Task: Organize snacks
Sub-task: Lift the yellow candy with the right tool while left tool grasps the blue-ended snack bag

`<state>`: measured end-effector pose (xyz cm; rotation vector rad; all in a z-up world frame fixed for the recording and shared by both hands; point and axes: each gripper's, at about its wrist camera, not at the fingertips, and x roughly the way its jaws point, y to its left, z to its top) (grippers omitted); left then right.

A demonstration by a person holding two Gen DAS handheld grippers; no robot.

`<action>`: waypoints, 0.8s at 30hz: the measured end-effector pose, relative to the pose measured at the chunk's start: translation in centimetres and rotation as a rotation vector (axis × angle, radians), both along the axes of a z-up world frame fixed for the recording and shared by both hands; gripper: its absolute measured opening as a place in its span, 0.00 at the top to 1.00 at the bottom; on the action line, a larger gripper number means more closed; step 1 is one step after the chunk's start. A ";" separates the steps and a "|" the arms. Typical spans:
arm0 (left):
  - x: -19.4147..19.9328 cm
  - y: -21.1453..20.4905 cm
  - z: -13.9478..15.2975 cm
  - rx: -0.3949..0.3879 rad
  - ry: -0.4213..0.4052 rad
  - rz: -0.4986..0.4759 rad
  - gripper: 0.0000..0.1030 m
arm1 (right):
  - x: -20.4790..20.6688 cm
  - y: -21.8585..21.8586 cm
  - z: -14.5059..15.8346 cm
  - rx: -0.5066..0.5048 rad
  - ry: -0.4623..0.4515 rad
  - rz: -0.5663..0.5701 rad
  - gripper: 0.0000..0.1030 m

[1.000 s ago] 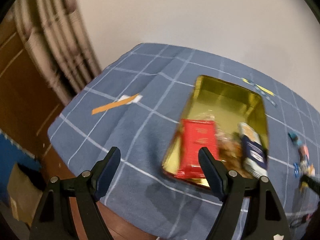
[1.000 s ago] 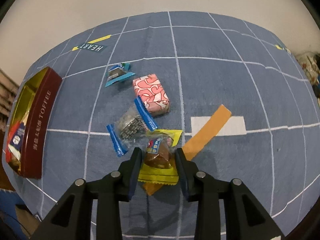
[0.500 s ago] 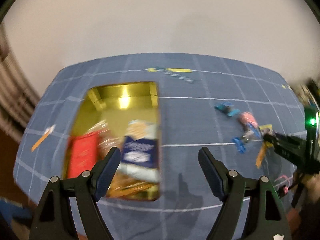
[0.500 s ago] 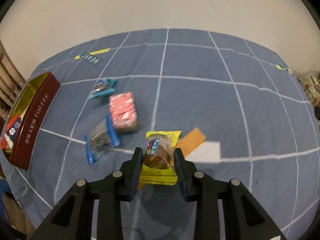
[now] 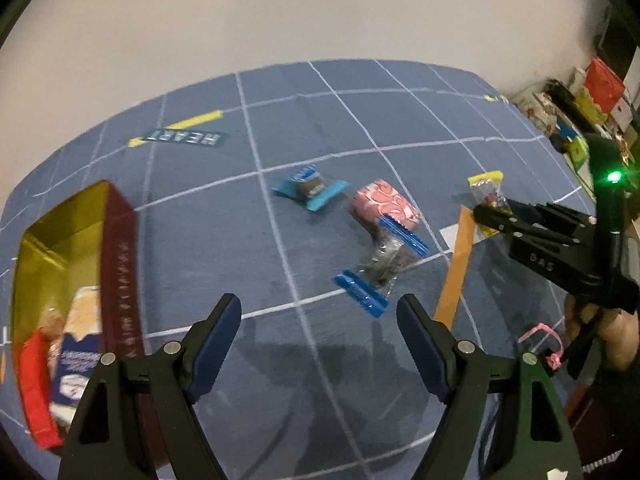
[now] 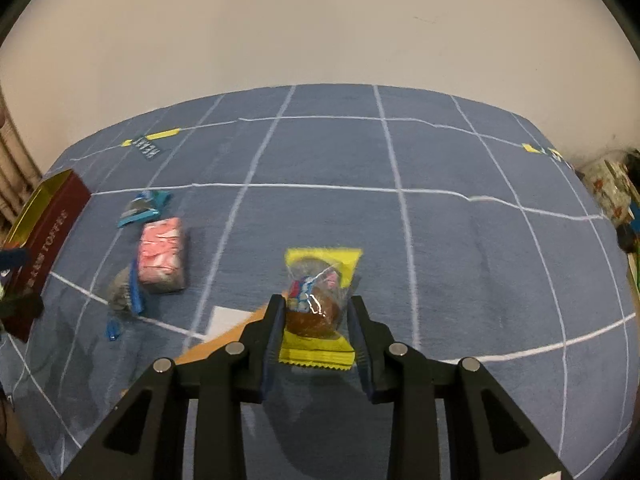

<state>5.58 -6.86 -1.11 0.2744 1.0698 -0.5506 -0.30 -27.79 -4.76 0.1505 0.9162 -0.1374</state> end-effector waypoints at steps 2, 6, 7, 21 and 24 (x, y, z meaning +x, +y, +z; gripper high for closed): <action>0.0 -0.9 -0.6 0.008 -0.003 -0.015 0.26 | -0.2 0.0 -0.2 -0.013 -0.003 0.002 0.69; 0.2 -2.5 -1.1 0.033 -0.004 -0.058 0.28 | -0.6 0.0 -0.3 -0.017 -0.021 0.001 0.69; 0.1 -3.0 -1.2 0.034 -0.011 -0.074 0.28 | -0.6 -0.1 -0.3 -0.012 -0.026 -0.001 0.69; 1.6 -5.2 -2.2 0.059 0.002 -0.121 0.39 | -1.4 0.1 -0.3 -0.024 -0.058 0.005 0.69; 1.8 -5.3 -2.5 0.040 0.023 -0.121 0.43 | -1.5 0.1 -0.2 -0.028 -0.057 0.005 0.68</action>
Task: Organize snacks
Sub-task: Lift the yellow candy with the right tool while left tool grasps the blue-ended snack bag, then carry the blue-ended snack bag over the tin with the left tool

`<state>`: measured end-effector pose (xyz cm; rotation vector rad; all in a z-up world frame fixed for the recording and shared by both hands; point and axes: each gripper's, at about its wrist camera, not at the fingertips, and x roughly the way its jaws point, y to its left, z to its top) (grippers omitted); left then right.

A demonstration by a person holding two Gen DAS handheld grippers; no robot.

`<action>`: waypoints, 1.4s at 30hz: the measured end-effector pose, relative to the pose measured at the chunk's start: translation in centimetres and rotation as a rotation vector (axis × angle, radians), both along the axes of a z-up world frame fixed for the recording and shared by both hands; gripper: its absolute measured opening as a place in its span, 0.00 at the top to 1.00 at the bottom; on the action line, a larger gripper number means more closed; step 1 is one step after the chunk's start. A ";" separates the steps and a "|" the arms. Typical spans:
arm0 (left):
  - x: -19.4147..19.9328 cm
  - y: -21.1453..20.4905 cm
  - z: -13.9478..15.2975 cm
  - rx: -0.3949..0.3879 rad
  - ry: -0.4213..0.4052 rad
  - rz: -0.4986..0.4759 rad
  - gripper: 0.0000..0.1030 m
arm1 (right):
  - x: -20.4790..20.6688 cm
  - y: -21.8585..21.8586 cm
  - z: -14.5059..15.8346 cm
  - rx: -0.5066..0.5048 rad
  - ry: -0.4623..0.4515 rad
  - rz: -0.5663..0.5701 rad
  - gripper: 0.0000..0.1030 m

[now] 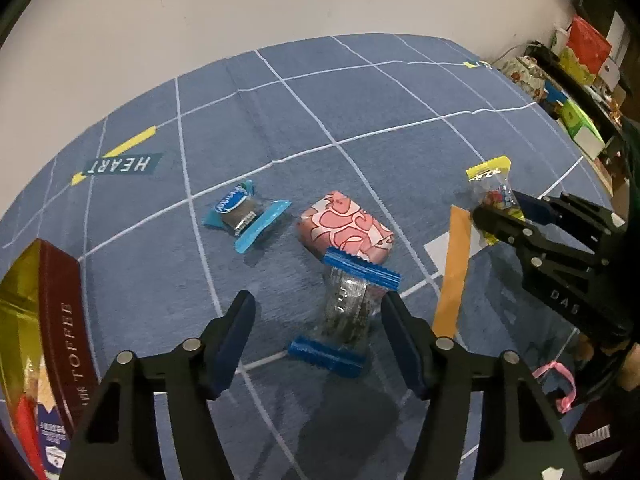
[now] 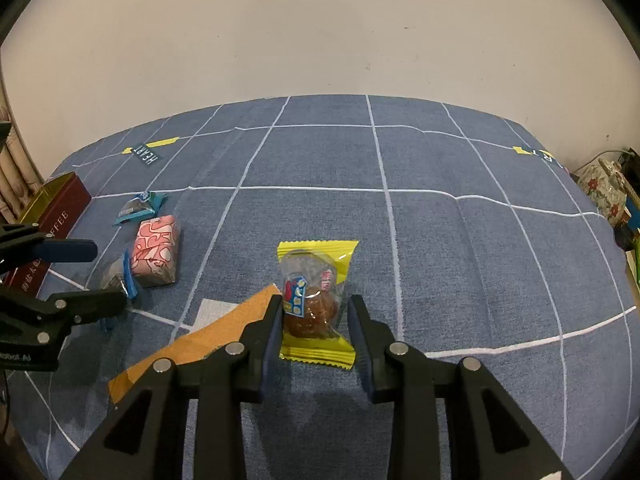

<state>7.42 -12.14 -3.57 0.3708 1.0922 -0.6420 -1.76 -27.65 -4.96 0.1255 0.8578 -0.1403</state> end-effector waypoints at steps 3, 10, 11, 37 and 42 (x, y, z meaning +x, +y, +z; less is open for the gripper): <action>0.0 -0.2 -0.3 -0.005 0.017 -0.004 0.53 | 0.0 0.1 0.0 -0.003 0.001 0.000 0.68; -0.4 -0.1 -0.5 -0.039 0.050 0.002 0.76 | 0.1 0.2 0.0 -0.006 0.002 0.000 0.68; -0.4 0.0 -0.5 -0.042 0.053 0.007 0.76 | 0.1 0.2 0.0 -0.006 0.002 0.000 0.68; -2.9 4.2 2.9 -0.022 -0.055 0.119 0.77 | 0.2 0.6 -0.1 -0.054 0.015 0.003 0.67; -2.7 6.5 4.1 -0.036 -0.066 0.180 0.78 | 0.2 0.7 -0.1 -0.056 0.016 0.003 0.67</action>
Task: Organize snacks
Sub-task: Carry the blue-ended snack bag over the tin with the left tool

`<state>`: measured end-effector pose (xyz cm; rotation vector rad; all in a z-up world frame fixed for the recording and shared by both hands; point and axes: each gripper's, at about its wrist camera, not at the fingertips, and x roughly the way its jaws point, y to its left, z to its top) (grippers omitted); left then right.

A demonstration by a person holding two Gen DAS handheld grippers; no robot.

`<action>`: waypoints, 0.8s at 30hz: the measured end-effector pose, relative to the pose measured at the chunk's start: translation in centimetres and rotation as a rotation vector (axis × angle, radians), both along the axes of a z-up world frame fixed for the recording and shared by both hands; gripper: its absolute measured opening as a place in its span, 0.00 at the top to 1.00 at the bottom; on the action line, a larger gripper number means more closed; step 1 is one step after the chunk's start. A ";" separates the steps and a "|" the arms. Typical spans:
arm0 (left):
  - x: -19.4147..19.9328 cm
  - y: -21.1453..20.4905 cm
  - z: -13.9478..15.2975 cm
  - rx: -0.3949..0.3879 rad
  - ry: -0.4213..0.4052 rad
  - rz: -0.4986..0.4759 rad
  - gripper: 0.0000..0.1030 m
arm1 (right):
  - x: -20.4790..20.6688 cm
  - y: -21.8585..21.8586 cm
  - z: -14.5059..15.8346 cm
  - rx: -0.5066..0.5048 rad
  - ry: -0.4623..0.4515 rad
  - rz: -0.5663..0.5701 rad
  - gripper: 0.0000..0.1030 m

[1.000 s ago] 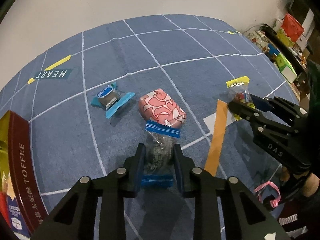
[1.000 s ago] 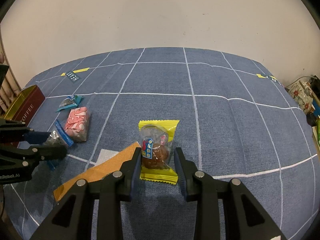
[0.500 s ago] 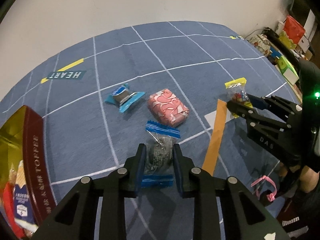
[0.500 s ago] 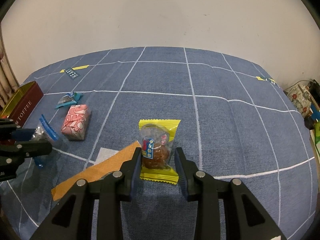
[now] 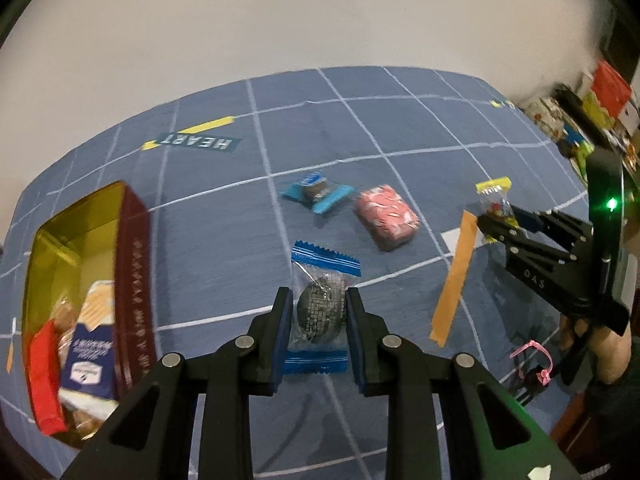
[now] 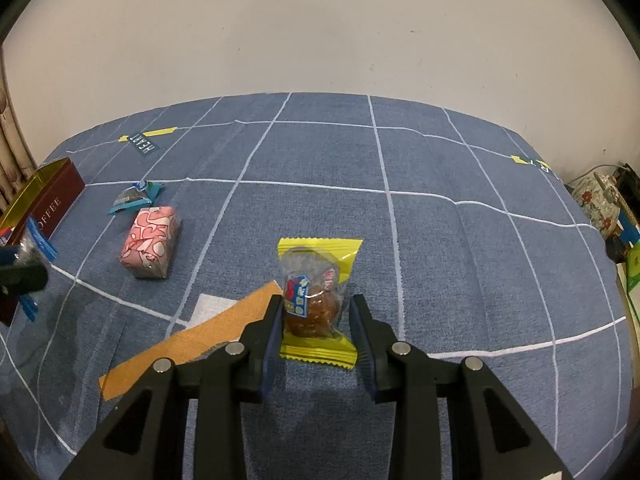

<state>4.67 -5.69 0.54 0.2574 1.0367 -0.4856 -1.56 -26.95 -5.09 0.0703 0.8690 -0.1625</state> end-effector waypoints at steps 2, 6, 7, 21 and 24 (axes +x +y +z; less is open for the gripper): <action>0.2 1.2 0.6 0.003 -0.014 0.031 0.78 | 0.0 0.0 0.0 0.000 0.000 0.000 0.67; 0.8 3.7 1.6 0.000 -0.027 0.101 0.77 | 0.0 0.0 0.0 -0.002 0.000 0.000 0.67; 0.9 4.4 1.8 -0.001 -0.031 0.121 0.77 | 0.0 0.0 0.0 -0.002 0.000 0.000 0.67; 3.2 14.6 3.3 0.029 -0.058 0.373 0.77 | 0.0 0.0 0.0 -0.003 0.001 -0.001 0.67; 4.1 16.8 3.7 0.024 -0.060 0.427 0.77 | 0.0 0.0 0.0 -0.003 0.001 -0.001 0.67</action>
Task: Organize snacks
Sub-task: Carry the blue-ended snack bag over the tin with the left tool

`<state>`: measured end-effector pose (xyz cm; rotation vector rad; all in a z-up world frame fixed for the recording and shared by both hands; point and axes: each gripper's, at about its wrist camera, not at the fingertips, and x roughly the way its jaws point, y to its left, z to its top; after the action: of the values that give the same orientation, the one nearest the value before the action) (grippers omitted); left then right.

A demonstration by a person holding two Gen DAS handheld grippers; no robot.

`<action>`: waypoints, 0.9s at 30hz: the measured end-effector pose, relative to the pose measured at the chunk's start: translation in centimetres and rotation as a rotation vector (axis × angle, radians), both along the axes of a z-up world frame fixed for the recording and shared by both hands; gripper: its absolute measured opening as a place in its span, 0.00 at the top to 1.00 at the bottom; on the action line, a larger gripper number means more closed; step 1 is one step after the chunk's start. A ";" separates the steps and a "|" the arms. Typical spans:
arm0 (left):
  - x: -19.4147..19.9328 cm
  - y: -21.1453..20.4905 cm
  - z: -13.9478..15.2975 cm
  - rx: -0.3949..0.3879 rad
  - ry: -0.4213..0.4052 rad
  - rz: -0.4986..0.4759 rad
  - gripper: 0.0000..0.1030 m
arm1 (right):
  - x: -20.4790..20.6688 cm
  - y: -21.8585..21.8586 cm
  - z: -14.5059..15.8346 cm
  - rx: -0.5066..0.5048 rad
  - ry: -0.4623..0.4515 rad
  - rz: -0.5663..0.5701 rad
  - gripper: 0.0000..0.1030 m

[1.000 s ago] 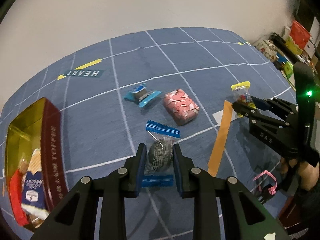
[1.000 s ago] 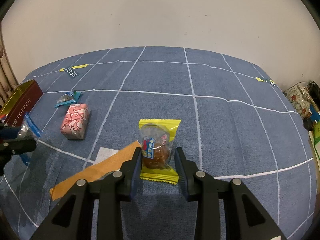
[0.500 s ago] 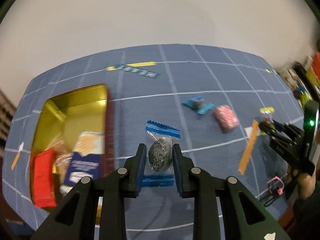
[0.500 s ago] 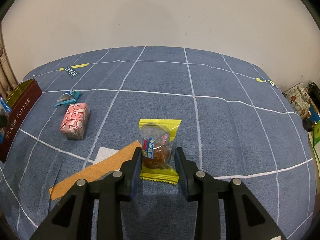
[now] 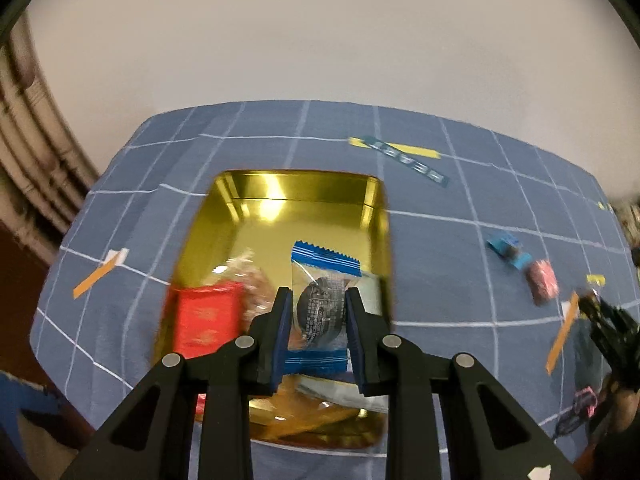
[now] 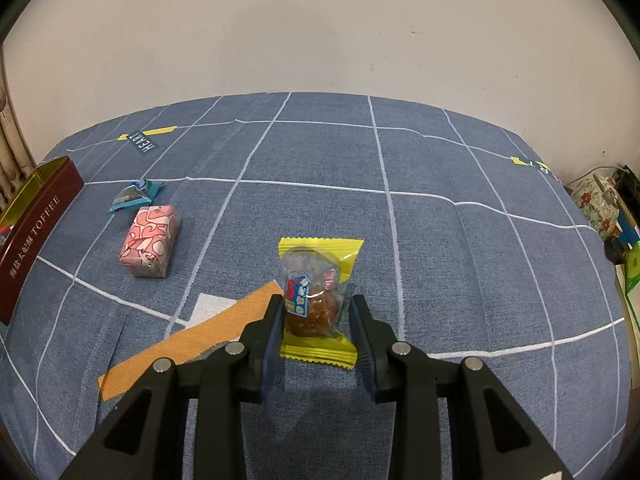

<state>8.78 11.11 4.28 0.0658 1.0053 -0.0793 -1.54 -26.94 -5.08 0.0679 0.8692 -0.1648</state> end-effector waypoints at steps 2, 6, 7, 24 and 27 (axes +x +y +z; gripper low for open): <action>0.7 1.2 0.1 0.000 -0.001 0.032 0.77 | 0.0 0.0 0.0 0.000 0.000 0.000 0.67; 2.3 2.9 -0.3 -0.038 0.026 0.070 0.77 | 0.0 0.0 0.0 -0.002 0.000 0.000 0.67; 2.7 3.2 -0.6 -0.046 0.040 0.079 0.77 | 0.0 0.0 0.0 -0.002 0.000 0.000 0.67; 4.9 2.6 -4.0 -0.040 0.145 0.060 0.77 | 0.1 0.0 0.0 -0.007 0.002 0.002 0.67; 5.0 2.4 -4.4 -0.035 0.161 0.062 0.77 | 0.1 0.0 0.0 -0.007 0.002 0.002 0.67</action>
<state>13.80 13.53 -0.16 -0.0040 1.1655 -0.0463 -1.48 -26.95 -5.07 0.0602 0.8703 -0.1661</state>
